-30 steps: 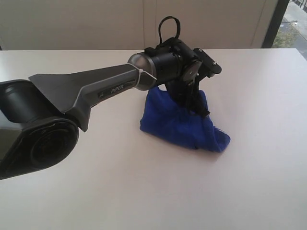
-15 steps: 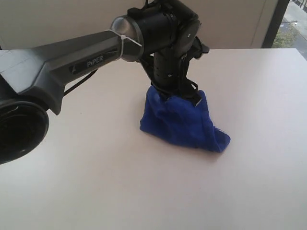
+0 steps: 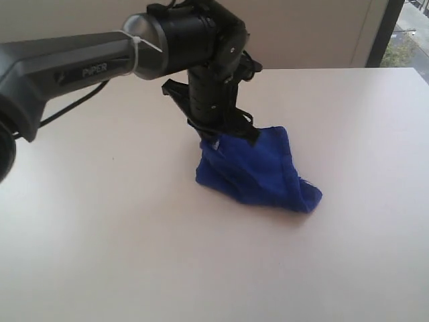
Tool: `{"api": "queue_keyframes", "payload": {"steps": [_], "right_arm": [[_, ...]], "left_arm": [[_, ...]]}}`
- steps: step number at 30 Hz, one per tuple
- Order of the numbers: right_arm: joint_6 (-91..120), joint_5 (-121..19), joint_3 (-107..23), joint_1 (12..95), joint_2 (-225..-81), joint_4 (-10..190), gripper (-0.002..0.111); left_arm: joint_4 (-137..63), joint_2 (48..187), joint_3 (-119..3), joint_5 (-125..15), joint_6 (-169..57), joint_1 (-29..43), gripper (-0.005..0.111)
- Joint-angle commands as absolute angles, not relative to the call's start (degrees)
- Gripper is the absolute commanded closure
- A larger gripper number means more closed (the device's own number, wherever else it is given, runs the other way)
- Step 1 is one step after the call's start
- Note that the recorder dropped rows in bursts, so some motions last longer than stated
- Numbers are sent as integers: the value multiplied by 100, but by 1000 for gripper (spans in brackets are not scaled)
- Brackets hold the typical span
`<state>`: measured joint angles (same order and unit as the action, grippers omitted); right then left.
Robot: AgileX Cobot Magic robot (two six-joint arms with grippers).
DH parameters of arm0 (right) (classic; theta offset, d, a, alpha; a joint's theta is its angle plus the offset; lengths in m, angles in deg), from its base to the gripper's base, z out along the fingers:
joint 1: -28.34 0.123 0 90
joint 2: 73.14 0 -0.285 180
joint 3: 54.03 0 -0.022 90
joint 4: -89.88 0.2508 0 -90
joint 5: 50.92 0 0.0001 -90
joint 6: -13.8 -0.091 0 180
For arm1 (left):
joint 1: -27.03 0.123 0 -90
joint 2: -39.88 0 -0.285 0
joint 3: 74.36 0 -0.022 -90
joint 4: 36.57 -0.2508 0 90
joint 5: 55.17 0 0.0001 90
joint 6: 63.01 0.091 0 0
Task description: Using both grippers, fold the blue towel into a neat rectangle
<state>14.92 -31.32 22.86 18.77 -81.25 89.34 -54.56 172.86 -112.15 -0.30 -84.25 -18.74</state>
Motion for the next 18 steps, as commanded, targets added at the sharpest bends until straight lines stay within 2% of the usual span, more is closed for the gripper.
{"api": "queue_keyframes", "payload": {"steps": [1, 8, 18], "right_arm": [[1488, -3175, 2319, 1865, -8093, 8895, 108], [1488, -3175, 2319, 1865, -8093, 8895, 108], [1488, -3175, 2319, 1865, -8093, 8895, 108]], "left_arm": [[-5369, 16913, -10399, -410, -8919, -1632, 107], [-5161, 16423, -9054, -1486, -9460, -1360, 107], [-5112, 16261, -8157, -1952, -9560, -1009, 107]]}}
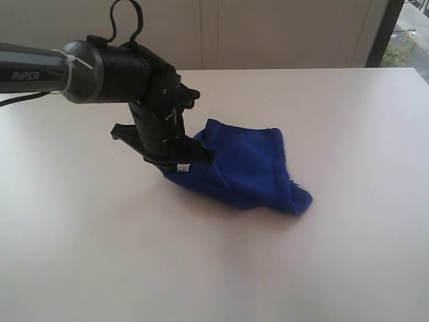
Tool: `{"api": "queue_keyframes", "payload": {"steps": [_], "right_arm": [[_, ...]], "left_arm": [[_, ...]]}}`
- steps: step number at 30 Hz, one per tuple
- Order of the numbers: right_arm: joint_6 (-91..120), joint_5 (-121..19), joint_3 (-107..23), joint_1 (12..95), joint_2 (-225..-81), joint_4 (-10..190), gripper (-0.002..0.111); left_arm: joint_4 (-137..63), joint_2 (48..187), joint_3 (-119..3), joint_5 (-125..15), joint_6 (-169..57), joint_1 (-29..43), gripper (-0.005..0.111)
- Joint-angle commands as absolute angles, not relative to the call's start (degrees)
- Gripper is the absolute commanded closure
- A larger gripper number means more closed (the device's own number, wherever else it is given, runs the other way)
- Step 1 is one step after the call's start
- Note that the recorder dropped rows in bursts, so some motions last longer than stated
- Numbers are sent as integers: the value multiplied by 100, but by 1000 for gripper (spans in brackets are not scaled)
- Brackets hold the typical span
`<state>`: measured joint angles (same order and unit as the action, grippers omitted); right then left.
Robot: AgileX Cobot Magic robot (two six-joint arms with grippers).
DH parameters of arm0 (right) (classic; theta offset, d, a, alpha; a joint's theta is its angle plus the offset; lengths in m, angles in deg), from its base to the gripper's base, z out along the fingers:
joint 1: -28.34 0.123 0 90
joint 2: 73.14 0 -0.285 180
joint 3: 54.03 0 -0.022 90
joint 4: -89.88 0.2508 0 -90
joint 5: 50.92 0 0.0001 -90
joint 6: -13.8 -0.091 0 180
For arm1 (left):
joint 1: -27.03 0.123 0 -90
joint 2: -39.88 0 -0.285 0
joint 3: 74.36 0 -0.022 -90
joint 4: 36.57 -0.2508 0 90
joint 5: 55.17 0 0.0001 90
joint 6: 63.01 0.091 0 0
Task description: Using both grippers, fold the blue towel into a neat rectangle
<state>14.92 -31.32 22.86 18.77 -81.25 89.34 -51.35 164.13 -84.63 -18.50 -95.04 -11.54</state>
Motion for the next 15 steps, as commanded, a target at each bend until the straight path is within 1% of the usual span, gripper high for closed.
{"api": "queue_keyframes", "payload": {"steps": [1, 15], "right_arm": [[1488, -3175, 2319, 1865, -8093, 8895, 108], [1488, -3175, 2319, 1865, -8093, 8895, 108]], "left_arm": [[-5112, 16251, -8087, -1987, -9560, -979, 107], [-5122, 16239, -7890, -2123, -9547, -967, 107]]}}
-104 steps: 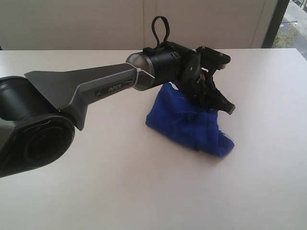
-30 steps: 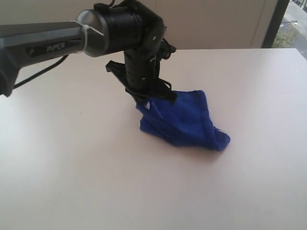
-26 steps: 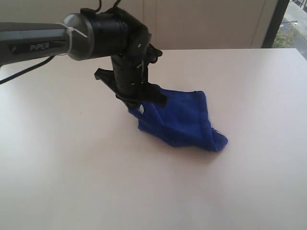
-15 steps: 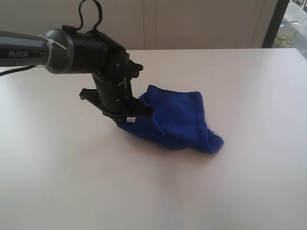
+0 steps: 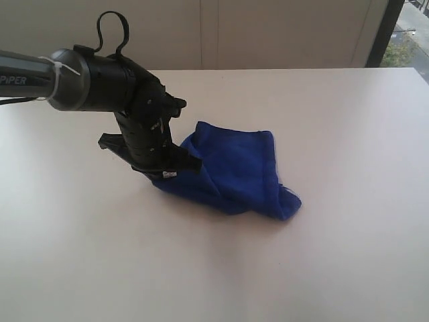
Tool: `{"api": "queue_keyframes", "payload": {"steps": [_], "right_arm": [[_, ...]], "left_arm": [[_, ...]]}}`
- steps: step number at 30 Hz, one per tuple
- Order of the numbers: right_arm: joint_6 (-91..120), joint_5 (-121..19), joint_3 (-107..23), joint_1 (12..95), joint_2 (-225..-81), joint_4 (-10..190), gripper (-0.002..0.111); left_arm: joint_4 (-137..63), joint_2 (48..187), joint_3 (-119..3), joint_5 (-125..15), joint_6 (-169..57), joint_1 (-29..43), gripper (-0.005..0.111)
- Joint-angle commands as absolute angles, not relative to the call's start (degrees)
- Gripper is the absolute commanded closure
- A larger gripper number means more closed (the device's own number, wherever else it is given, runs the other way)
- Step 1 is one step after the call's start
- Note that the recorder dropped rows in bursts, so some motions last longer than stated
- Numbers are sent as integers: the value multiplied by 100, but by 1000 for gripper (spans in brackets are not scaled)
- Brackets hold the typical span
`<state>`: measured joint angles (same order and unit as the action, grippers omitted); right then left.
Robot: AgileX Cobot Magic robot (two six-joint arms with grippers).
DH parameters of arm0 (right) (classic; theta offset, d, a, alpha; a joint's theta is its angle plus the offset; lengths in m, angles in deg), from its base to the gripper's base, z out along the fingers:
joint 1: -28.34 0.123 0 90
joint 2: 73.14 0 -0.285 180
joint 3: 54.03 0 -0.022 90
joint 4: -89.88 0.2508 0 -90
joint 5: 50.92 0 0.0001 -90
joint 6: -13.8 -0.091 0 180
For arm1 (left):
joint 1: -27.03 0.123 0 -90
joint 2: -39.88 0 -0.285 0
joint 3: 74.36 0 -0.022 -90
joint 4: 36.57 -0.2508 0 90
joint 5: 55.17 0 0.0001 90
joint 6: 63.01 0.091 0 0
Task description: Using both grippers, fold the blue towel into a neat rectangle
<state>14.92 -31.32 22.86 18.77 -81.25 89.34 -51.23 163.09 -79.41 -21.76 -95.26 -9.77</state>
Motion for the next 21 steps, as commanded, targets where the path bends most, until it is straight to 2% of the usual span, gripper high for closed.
{"api": "queue_keyframes", "payload": {"steps": [1, 7, 16, 21], "right_arm": [[1488, -3175, 2319, 1865, -8093, 8895, 108], [1488, -3575, 2319, 1865, -8093, 8895, 108], [1488, -6905, 2319, 1865, -8093, 8895, 108], [1488, -7712, 2319, 1865, -8093, 8895, 108]], "left_arm": [[-5135, 16239, -7890, -2111, -9511, -967, 107], [-5135, 16239, -7890, -2100, -9454, -967, 107], [-5135, 16239, -7890, -2100, -9454, -967, 107], [-5135, 16239, -7890, -2100, -9454, -967, 107]]}}
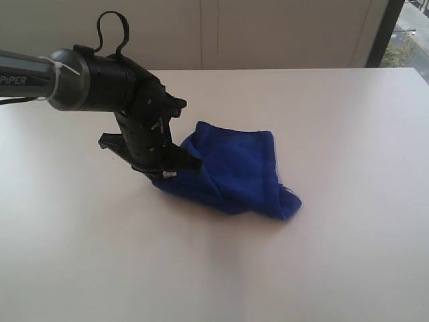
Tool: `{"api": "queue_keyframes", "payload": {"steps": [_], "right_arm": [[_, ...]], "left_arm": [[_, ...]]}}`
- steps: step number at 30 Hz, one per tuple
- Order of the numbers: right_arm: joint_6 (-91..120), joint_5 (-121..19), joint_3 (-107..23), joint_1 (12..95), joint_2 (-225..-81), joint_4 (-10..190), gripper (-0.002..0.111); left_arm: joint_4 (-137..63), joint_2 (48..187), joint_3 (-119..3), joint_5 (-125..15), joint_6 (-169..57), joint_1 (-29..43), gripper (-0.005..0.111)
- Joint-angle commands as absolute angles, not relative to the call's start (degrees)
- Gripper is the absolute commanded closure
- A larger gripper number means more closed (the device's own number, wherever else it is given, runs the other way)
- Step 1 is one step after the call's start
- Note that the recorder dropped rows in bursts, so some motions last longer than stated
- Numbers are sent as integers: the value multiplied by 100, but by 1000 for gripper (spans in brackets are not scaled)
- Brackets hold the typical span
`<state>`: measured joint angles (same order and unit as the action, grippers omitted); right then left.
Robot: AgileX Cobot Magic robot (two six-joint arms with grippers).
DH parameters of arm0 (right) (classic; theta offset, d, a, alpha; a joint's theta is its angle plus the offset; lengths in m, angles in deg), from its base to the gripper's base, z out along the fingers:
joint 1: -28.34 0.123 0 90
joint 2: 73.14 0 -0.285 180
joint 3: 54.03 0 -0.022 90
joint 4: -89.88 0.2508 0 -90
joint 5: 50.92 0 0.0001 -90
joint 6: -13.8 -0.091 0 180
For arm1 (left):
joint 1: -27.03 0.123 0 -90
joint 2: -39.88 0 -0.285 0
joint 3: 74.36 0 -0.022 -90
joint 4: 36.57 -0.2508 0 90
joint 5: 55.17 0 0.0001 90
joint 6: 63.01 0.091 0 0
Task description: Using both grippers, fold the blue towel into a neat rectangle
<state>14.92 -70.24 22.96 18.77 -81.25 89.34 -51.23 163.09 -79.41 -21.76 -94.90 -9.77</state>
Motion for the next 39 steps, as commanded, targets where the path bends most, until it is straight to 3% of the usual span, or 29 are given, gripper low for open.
{"api": "queue_keyframes", "payload": {"steps": [1, 11, 18, 23, 39], "right_arm": [[1488, -7816, 2319, 1865, -8093, 8895, 108], [1561, -8089, 2319, 1865, -8093, 8941, 108], [1507, -5631, 1423, 1865, -8267, 9023, 108], [1507, -4093, 279, 1865, -9342, 9035, 108], [2316, -2106, -2197, 1865, -13667, 10691, 108]], "left_arm": [[-5135, 16239, -7890, -2100, -9454, -967, 107], [-5135, 16239, -7890, -2100, -9454, -967, 107], [-5135, 16239, -7890, -2114, -9454, -967, 107], [-5135, 16239, -7890, -2114, -9454, -967, 107], [-5135, 16239, -7890, -2124, -9454, -967, 107]]}}
